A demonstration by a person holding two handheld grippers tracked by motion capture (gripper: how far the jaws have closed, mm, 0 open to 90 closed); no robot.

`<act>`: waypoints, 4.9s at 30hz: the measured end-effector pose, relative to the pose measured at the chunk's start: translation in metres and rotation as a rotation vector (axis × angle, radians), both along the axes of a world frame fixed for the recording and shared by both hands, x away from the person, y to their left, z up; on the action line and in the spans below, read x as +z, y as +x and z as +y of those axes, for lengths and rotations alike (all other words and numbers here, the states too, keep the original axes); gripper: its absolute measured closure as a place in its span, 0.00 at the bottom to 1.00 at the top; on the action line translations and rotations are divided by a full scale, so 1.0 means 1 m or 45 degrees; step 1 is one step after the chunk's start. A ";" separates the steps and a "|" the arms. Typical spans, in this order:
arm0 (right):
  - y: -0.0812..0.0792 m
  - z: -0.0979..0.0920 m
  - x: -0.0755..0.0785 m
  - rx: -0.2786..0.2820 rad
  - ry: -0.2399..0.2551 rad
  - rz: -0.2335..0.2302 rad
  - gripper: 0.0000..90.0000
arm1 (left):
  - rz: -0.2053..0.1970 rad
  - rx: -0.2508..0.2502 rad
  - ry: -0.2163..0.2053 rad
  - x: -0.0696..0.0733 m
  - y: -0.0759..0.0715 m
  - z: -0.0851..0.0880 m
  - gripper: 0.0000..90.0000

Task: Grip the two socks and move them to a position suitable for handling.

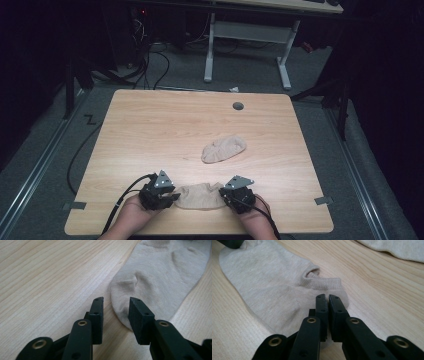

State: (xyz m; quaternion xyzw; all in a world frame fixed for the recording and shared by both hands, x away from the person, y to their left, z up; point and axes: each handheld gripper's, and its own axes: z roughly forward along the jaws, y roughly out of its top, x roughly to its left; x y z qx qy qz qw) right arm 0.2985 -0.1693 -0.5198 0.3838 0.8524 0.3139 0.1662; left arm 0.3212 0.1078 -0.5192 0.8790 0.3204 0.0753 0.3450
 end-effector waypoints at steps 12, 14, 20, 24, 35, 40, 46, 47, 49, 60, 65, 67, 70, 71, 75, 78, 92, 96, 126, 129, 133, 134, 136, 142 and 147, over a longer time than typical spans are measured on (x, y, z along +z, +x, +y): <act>0.018 0.004 0.013 -0.066 0.063 -0.129 0.68 | -0.212 0.190 -0.112 0.024 -0.007 0.052 0.55; 0.027 0.008 0.017 -0.072 0.044 -0.153 0.64 | -0.162 0.208 -0.166 0.022 -0.001 0.058 0.53; 0.065 0.029 0.024 -0.110 0.005 -0.139 0.60 | -0.121 0.226 -0.187 0.016 0.009 0.068 0.44; 0.088 0.046 0.020 -0.117 -0.052 -0.100 0.58 | -0.133 0.246 -0.227 0.019 0.011 0.070 0.43; 0.132 0.061 0.014 -0.161 -0.073 0.026 0.55 | -0.111 0.264 -0.246 0.018 0.015 0.071 0.42; 0.139 0.060 0.011 -0.169 -0.080 0.056 0.54 | -0.118 0.264 -0.258 0.019 0.015 0.071 0.42; 0.144 0.058 0.006 -0.163 -0.092 0.077 0.51 | -0.100 0.257 -0.259 0.019 0.015 0.070 0.42; 0.144 0.058 0.005 -0.165 -0.091 0.094 0.51 | -0.100 0.257 -0.259 0.019 0.015 0.070 0.42; 0.145 0.057 0.004 -0.172 -0.074 0.103 0.53 | -0.101 0.258 -0.263 0.019 0.015 0.070 0.42; 0.146 0.052 0.005 -0.178 -0.094 0.074 0.81 | -0.093 0.221 -0.270 0.018 0.015 0.069 0.42; 0.145 0.053 0.005 -0.168 -0.116 0.064 0.89 | -0.094 0.199 -0.268 0.017 0.012 0.064 0.42; 0.145 0.053 0.006 -0.169 -0.112 0.076 0.89 | -0.100 0.189 -0.266 0.017 0.012 0.063 0.42; 0.144 0.053 0.007 -0.162 -0.108 0.083 0.90 | -0.112 0.181 -0.277 0.017 0.011 0.063 0.42; 0.144 0.053 0.007 -0.162 -0.108 0.083 0.90 | -0.112 0.181 -0.277 0.017 0.011 0.063 0.42; 0.137 0.051 0.019 -0.147 -0.059 0.040 0.90 | -0.131 0.173 -0.273 0.018 0.011 0.063 0.42; 0.128 0.049 0.033 -0.119 -0.031 -0.005 0.90 | -0.140 0.180 -0.263 0.017 0.012 0.063 0.42; 0.097 0.048 0.081 -0.060 0.072 -0.142 0.90 | -0.152 0.207 -0.282 0.020 0.013 0.069 0.41; 0.091 0.052 0.092 -0.038 0.089 -0.172 0.90 | -0.152 0.212 -0.281 0.019 0.014 0.069 0.41; 0.072 0.134 0.104 0.183 0.156 -0.192 0.89 | -0.158 0.226 -0.265 0.019 0.015 0.072 0.41; 0.074 0.131 0.100 0.173 0.152 -0.182 0.89 | -0.154 0.224 -0.262 0.019 0.014 0.070 0.41; 0.076 0.124 0.092 0.147 0.158 -0.173 0.89 | -0.152 0.213 -0.249 0.017 0.014 0.068 0.41; 0.076 0.122 0.091 0.140 0.153 -0.166 0.89 | -0.151 0.210 -0.247 0.017 0.014 0.067 0.42; 0.077 0.121 0.088 0.133 0.147 -0.164 0.89 | -0.147 0.209 -0.249 0.017 0.014 0.067 0.41; 0.088 0.104 0.066 0.068 0.149 -0.112 0.88 | -0.148 0.208 -0.246 0.017 0.013 0.067 0.41; 0.092 0.091 0.051 0.010 0.159 -0.094 0.88 | -0.143 0.217 -0.250 0.016 0.014 0.068 0.41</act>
